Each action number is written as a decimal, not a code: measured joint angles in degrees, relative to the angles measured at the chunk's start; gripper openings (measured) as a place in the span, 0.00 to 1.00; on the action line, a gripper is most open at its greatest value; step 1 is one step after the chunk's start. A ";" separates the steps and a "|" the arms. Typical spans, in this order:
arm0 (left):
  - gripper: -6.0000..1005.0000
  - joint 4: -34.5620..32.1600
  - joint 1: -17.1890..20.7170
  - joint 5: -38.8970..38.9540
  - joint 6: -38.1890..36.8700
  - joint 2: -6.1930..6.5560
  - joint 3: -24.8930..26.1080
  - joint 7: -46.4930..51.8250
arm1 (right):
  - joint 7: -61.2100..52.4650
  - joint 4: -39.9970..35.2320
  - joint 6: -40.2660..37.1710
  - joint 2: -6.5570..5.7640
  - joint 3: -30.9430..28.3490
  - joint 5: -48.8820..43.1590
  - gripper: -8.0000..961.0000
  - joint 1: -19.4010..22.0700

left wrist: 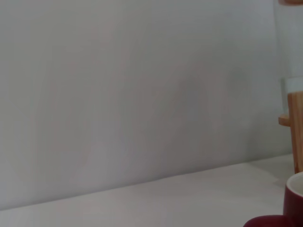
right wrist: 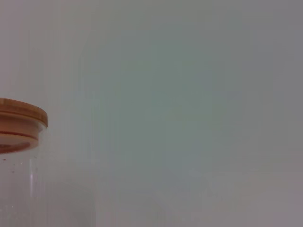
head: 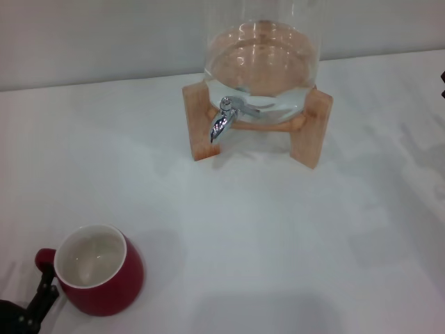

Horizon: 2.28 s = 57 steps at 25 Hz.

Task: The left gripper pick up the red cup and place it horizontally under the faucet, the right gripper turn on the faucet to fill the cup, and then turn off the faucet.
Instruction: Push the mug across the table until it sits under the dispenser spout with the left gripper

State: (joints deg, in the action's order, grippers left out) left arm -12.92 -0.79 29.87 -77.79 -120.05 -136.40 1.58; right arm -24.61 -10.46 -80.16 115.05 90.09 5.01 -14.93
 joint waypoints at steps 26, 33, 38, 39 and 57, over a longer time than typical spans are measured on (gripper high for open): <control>0.87 1.29 -1.47 0.33 0.00 0.18 0.44 0.00 | 0.00 0.00 -0.20 0.00 0.00 0.00 0.83 0.17; 0.87 1.40 -2.23 0.36 0.00 0.17 0.44 0.00 | 0.00 0.00 -0.65 0.00 0.00 0.00 0.83 0.38; 0.87 1.40 -2.72 0.37 0.06 0.17 0.33 0.02 | 0.00 0.00 -0.73 0.00 0.00 0.00 0.82 0.43; 0.87 1.40 -2.72 0.37 0.06 0.17 0.33 0.02 | 0.00 0.00 -0.78 0.00 0.00 0.00 0.82 0.43; 0.55 1.41 -3.33 0.26 1.41 0.17 0.11 0.41 | -0.01 0.00 -1.41 0.00 0.00 0.00 0.82 0.42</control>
State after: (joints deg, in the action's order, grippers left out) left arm -11.51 -4.11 30.13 -76.37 -119.88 -136.30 1.99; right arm -24.61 -10.46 -81.57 115.05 90.09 5.01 -14.50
